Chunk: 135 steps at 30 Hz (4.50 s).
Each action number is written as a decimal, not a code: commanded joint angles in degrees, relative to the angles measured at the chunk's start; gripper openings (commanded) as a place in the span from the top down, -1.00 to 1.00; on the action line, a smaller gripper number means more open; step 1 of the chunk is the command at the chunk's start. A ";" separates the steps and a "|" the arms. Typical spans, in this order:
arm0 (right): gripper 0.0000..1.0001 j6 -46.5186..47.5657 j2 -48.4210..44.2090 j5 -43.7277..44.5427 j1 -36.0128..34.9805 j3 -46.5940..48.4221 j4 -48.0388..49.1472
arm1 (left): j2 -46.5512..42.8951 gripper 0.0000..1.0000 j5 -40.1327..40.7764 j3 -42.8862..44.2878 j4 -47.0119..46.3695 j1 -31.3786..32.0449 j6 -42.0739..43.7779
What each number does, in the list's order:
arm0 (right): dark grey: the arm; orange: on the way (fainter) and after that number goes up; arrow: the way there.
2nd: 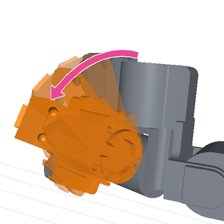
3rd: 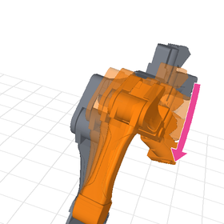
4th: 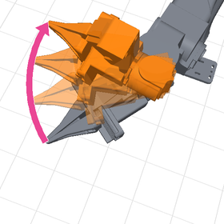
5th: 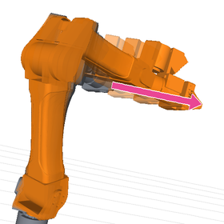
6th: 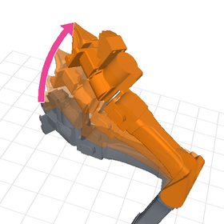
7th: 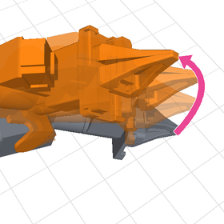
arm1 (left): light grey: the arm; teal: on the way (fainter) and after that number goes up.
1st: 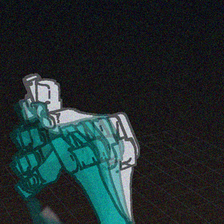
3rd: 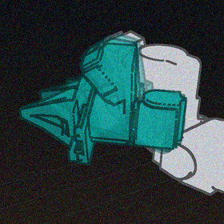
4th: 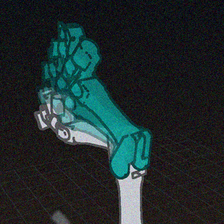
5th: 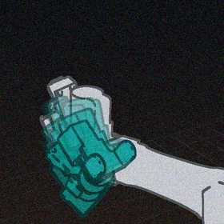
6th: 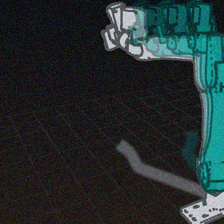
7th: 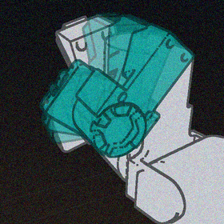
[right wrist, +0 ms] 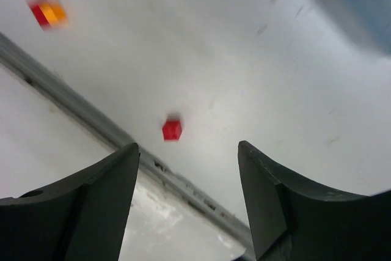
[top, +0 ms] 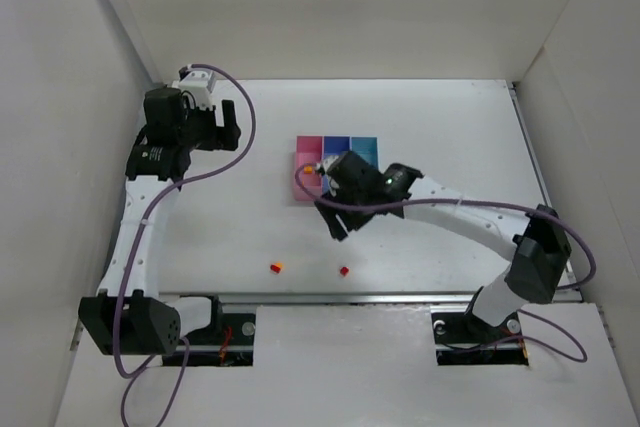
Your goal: Sort the legos into containers by color
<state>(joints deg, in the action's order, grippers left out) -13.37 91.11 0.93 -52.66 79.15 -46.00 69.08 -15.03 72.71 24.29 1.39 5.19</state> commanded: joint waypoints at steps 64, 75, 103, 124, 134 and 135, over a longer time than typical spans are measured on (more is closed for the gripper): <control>1.00 -4.39 23.84 17.35 7.40 31.31 1.44 | -11.86 -0.74 -3.08 -4.42 -1.00 -3.67 0.87; -0.19 -1.67 28.07 12.96 10.48 33.17 0.65 | -10.72 -0.74 -2.55 -4.94 -1.00 -3.67 0.87; -0.43 1.95 11.80 -6.90 -8.60 2.85 18.39 | -10.19 -0.79 12.64 -4.42 -3.19 -7.27 -4.22; -0.53 3.52 29.21 -1.98 -18.09 15.59 12.25 | -10.72 -0.79 7.12 -4.94 -3.20 -8.51 -4.93; -0.68 -0.96 15.96 2.41 -18.09 8.31 12.25 | -6.51 -0.72 -0.18 -1.78 7.50 -4.82 15.61; -0.68 -1.57 12.72 2.41 -17.04 6.82 11.64 | -5.98 -0.72 0.43 -1.08 10.83 -4.82 18.34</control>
<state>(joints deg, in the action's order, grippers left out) -12.64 112.68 0.99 -70.48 88.18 -34.26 61.28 -12.51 68.88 27.83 -3.77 12.69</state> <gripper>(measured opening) 0.834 0.855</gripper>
